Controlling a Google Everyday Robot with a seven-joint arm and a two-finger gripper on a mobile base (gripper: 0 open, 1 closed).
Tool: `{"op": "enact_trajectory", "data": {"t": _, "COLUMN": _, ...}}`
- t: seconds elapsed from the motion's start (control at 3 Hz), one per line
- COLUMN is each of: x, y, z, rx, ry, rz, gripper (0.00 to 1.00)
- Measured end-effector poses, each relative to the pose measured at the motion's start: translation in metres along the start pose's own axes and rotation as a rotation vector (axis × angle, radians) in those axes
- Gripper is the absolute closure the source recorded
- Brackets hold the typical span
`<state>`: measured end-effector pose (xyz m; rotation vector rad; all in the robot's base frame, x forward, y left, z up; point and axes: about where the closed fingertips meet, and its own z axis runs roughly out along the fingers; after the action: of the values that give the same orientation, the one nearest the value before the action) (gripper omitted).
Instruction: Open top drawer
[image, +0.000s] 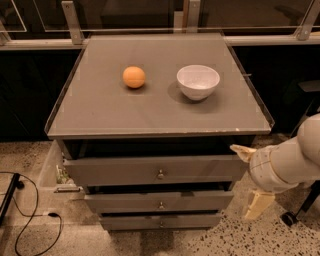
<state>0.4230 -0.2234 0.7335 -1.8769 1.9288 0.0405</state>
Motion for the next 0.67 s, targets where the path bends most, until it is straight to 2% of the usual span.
{"op": "enact_trajectory", "data": {"t": 0.33, "x": 0.001, "y": -0.009, "z": 0.044, "rx": 0.023, "ry": -0.020, "rz": -0.022, "gripper": 0.00}}
{"op": "enact_trajectory", "data": {"t": 0.67, "x": -0.002, "y": -0.024, "z": 0.074, "rx": 0.054, "ry": -0.043, "rz": -0.054, "gripper": 0.00}}
